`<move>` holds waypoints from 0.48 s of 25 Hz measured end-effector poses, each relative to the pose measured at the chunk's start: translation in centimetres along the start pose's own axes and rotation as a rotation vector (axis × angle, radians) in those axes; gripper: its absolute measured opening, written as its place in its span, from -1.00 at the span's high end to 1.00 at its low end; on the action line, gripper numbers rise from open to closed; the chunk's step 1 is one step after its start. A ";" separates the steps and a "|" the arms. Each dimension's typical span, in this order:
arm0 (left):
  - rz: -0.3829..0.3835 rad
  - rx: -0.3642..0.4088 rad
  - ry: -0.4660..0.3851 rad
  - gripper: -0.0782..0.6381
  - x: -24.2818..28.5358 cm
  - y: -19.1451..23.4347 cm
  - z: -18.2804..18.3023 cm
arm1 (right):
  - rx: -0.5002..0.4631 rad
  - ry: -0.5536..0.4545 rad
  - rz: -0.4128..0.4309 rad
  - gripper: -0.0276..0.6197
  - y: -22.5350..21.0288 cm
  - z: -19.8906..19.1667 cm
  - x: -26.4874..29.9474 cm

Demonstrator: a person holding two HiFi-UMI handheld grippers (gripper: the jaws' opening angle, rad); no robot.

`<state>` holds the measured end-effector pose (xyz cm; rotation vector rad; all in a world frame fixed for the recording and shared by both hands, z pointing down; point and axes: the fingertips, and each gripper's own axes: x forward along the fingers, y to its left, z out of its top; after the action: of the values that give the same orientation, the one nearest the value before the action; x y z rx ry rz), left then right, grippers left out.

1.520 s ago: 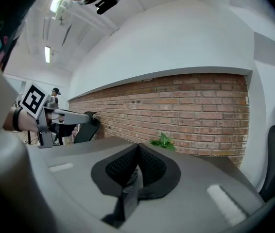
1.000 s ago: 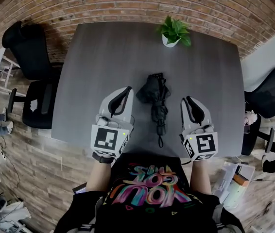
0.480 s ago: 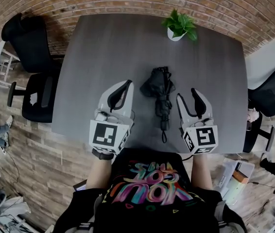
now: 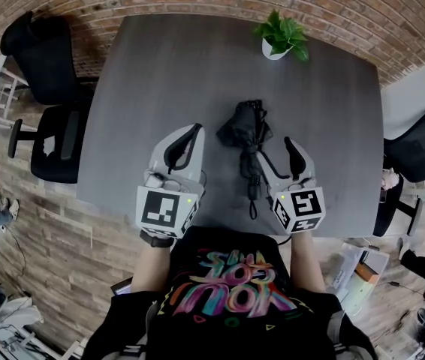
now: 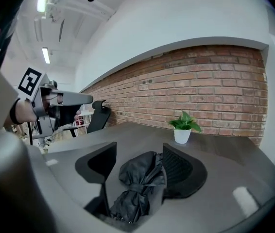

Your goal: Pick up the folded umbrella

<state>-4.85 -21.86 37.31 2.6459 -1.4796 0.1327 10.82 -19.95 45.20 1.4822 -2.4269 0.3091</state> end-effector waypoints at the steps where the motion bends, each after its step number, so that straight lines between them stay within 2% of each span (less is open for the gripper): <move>1: -0.001 0.004 0.001 0.78 0.0 0.0 -0.1 | 0.008 0.016 0.010 0.01 0.2 -0.6 0.4; 10: 0.012 -0.033 0.030 0.78 -0.1 0.1 -1.0 | 0.057 0.161 0.042 -0.09 1.3 -6.1 2.9; 12: 0.008 -0.021 0.034 0.78 -0.2 0.1 -1.4 | 0.063 0.188 0.045 -0.11 1.2 -7.2 3.2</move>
<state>-5.11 -21.53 38.68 2.6087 -1.4726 0.1614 9.20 -19.76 53.02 1.3593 -2.3227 0.5150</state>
